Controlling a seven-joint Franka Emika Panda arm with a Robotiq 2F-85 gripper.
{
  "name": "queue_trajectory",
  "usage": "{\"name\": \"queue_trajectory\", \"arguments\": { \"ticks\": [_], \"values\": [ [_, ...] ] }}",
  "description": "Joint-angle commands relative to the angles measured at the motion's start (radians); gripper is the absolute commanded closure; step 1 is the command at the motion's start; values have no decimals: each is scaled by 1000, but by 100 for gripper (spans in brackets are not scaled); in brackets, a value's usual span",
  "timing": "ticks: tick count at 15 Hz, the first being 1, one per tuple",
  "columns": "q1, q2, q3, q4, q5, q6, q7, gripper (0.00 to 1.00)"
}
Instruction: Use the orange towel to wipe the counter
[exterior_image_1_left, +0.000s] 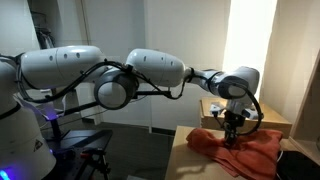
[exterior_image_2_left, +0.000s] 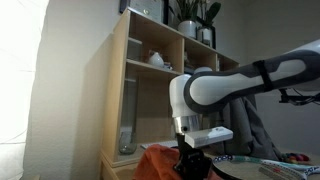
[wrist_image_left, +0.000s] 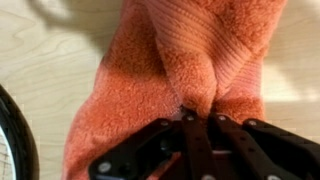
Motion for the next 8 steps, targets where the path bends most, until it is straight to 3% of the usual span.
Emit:
{"name": "queue_trajectory", "arguments": {
  "ticks": [1, 8],
  "values": [
    [-59, 4, 13, -32, 41, 19, 61, 97],
    [-142, 13, 59, -29, 153, 34, 114, 97]
  ]
}}
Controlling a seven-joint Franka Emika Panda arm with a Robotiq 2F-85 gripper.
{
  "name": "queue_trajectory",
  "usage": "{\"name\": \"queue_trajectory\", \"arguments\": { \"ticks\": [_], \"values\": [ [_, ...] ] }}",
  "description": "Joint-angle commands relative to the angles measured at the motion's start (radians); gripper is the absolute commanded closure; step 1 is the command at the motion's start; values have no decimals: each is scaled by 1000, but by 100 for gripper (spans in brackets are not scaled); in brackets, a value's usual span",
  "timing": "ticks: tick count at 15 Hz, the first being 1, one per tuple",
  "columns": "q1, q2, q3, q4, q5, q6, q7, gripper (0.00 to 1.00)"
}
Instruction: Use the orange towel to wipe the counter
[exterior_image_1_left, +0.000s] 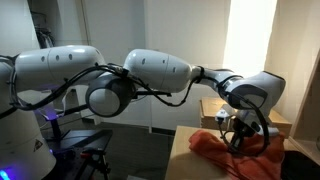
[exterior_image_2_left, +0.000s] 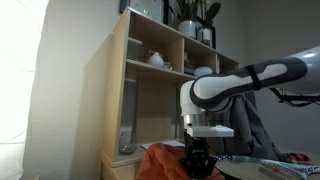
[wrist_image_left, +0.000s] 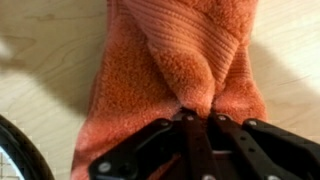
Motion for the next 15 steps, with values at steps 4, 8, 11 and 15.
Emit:
{"name": "queue_trajectory", "arguments": {
  "ticks": [4, 8, 11, 15],
  "values": [
    [2, 2, 7, -18, 23, 29, 31, 97],
    [83, -14, -21, -22, -38, 9, 31, 97],
    [154, -19, -48, -27, -114, -3, 22, 97],
    [228, -17, -77, -25, -185, 1, 2, 97]
  ]
}}
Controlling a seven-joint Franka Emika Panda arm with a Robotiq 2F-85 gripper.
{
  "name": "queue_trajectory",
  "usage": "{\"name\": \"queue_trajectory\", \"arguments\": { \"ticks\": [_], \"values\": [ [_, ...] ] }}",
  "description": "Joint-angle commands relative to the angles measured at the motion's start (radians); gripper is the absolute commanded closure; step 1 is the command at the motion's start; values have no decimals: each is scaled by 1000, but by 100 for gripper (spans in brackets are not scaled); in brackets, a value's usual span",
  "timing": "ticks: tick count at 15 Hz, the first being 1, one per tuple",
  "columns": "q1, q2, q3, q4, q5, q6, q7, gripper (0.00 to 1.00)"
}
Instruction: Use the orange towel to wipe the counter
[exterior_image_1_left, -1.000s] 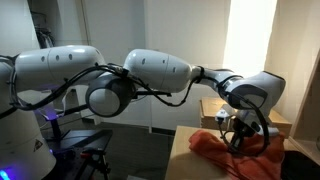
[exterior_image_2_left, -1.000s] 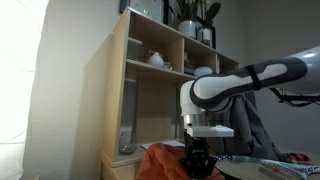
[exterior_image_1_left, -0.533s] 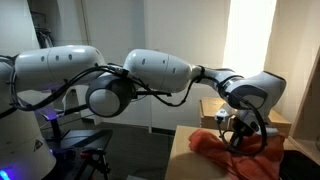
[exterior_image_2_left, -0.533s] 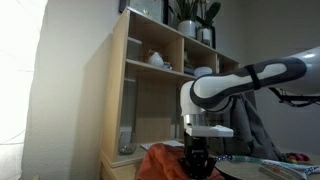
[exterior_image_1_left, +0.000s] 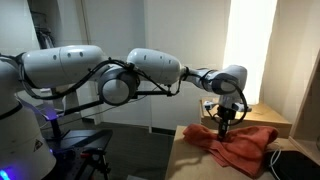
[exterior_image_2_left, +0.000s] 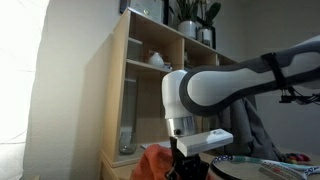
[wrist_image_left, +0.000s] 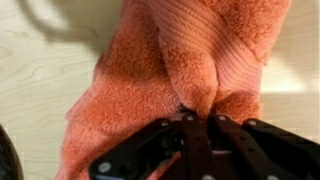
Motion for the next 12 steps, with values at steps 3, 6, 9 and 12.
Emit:
{"name": "queue_trajectory", "arguments": {
  "ticks": [3, 6, 9, 12],
  "values": [
    [58, -11, -14, -21, -51, 7, -38, 97],
    [50, -12, -2, -13, -45, 21, -55, 97],
    [39, -12, 10, -4, -35, 38, -73, 97],
    [44, 0, 5, 6, -47, 29, -50, 97]
  ]
}}
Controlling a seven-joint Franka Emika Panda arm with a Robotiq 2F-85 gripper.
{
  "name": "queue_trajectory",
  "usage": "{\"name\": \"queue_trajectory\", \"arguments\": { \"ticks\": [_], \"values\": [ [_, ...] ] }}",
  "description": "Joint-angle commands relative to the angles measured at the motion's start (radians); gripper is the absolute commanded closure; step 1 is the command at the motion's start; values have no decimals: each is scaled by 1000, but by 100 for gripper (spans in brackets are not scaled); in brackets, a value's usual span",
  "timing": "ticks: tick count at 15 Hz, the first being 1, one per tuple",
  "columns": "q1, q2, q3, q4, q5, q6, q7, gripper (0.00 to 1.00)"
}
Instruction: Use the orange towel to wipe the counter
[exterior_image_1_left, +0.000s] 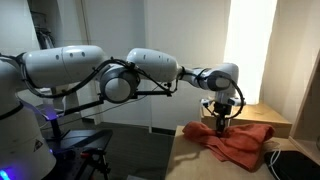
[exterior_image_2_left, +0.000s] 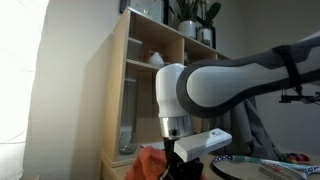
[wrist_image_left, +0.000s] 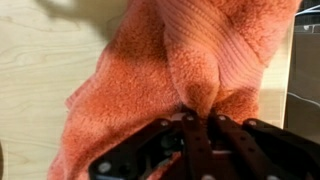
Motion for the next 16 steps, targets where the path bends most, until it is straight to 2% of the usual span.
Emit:
{"name": "queue_trajectory", "arguments": {
  "ticks": [1, 10, 11, 13, 16],
  "values": [
    [0, 0, 1, 0, 0, 1, -1, 89],
    [0, 1, 1, 0, -1, 1, -1, 89],
    [0, 1, 1, 0, -1, 1, -1, 64],
    [0, 4, 3, 5, 1, 11, -3, 56],
    [7, 4, -1, 15, -5, 17, -3, 34]
  ]
}}
